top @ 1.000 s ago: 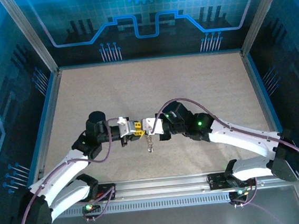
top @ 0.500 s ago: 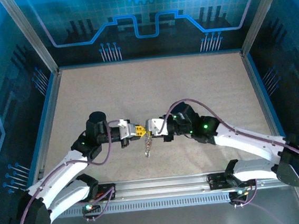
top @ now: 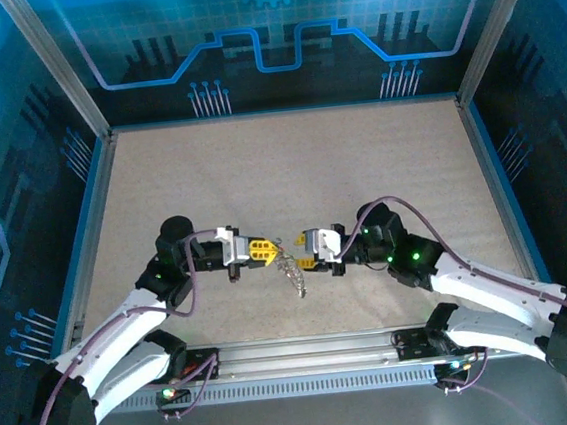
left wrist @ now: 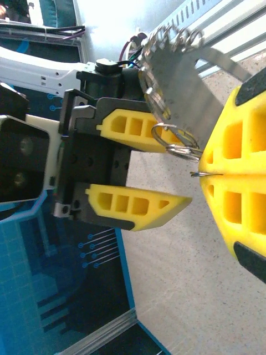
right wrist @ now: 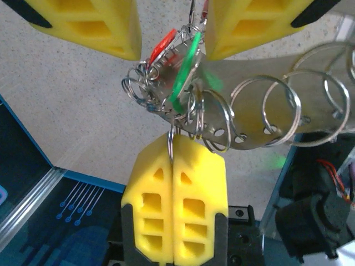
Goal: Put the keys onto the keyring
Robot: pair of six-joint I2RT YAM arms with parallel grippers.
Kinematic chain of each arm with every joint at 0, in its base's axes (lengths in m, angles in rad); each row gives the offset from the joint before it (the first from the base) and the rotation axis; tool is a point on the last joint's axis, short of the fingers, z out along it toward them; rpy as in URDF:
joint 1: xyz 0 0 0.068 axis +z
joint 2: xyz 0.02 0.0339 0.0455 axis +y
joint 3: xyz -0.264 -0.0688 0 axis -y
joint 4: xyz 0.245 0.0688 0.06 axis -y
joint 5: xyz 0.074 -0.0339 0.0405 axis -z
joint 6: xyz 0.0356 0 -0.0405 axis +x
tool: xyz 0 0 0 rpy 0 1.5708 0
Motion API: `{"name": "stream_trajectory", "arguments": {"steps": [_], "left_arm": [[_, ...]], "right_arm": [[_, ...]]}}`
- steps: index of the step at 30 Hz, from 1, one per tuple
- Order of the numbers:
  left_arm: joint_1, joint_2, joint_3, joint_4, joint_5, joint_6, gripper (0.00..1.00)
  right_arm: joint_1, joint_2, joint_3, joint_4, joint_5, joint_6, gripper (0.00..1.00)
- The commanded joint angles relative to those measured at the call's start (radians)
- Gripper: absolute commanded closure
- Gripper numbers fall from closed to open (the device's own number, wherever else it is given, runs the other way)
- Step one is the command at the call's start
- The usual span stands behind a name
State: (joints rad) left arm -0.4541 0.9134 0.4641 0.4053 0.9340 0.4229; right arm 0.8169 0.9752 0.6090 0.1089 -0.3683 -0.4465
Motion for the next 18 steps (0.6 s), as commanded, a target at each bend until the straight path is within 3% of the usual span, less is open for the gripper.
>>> {"name": "stream_trajectory", "arguments": {"steps": [1, 7, 18], "left_arm": [[0.006, -0.010, -0.014, 0.095, 0.045, -0.039, 1.00], [0.006, 0.008, -0.011, 0.127, 0.047, -0.058, 1.00], [0.006, 0.018, -0.023, 0.176, 0.026, -0.082, 1.00]], "right_arm": [[0.002, -0.017, -0.057, 0.154, 0.020, 0.107, 0.63], [0.017, 0.021, -0.091, 0.279, 0.073, 0.151, 0.62], [0.047, 0.141, -0.110, 0.495, 0.041, 0.259, 0.60]]}}
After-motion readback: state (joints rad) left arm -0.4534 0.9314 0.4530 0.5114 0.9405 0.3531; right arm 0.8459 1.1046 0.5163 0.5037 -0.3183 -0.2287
